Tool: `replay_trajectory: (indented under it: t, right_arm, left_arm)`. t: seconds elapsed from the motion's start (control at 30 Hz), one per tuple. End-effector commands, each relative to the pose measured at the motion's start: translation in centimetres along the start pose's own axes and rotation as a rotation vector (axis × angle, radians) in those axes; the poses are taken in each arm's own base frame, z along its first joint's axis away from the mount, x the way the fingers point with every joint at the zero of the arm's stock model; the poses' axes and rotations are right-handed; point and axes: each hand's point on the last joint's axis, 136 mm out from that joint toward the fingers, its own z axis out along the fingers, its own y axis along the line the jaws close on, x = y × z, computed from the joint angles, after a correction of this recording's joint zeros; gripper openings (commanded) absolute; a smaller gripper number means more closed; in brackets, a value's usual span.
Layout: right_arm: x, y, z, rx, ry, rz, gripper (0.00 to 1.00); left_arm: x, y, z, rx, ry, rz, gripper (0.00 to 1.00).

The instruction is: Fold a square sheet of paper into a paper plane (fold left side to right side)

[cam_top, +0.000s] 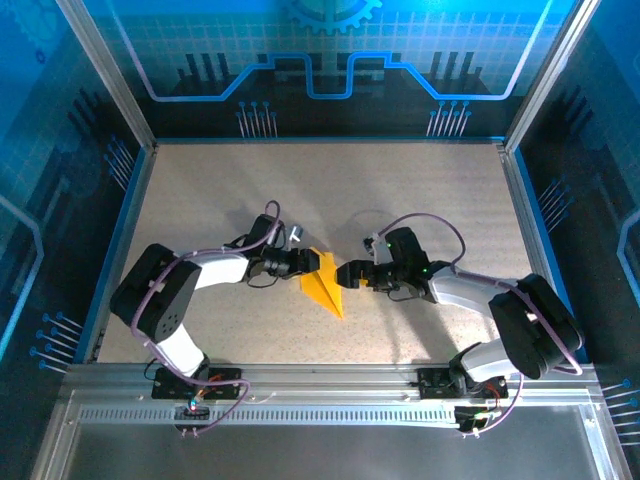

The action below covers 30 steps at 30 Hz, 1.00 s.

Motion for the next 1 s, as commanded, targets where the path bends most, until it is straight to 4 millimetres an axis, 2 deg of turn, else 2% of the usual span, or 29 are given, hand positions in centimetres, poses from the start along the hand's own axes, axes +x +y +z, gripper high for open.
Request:
replay_trajectory:
  t: [0.0,0.2,0.37,0.53,0.63,0.73,0.97]
  right_arm:
    - [-0.6,0.6,-0.9,-0.035,-0.041,0.001,0.99]
    - [-0.5,0.8,-1.6,-0.054,-0.057,0.005,0.99]
    - [-0.6,1.1,-2.1,-0.092,-0.078,0.014,0.99]
    - [-1.0,1.7,-2.7,-0.143,-0.117,0.014,0.99]
    - [-1.4,2.3,-3.1,-0.182,-0.144,0.011,0.99]
    - [-1.7,3.1,-3.6,-0.213,-0.165,-0.003,0.99]
    - [-2.5,5.3,-5.4,-0.262,-0.214,-0.064,0.99]
  left_arm:
    - [-0.8,-1.9,0.6,0.070,0.004,0.019,0.53]
    - [-1.3,-2.3,1.5,0.086,0.009,0.016,0.45]
    - [-1.6,-2.5,2.5,0.099,0.017,0.011,0.29]
    - [-2.2,-3.5,1.5,0.116,-0.018,0.050,0.16]
    - [-2.9,-5.2,-0.1,0.155,-0.056,0.088,0.09]
    - [-3.9,-7.6,-2.6,0.210,-0.115,0.139,0.05]
    - [-5.1,-14.2,-10.7,0.381,-0.273,0.334,0.00]
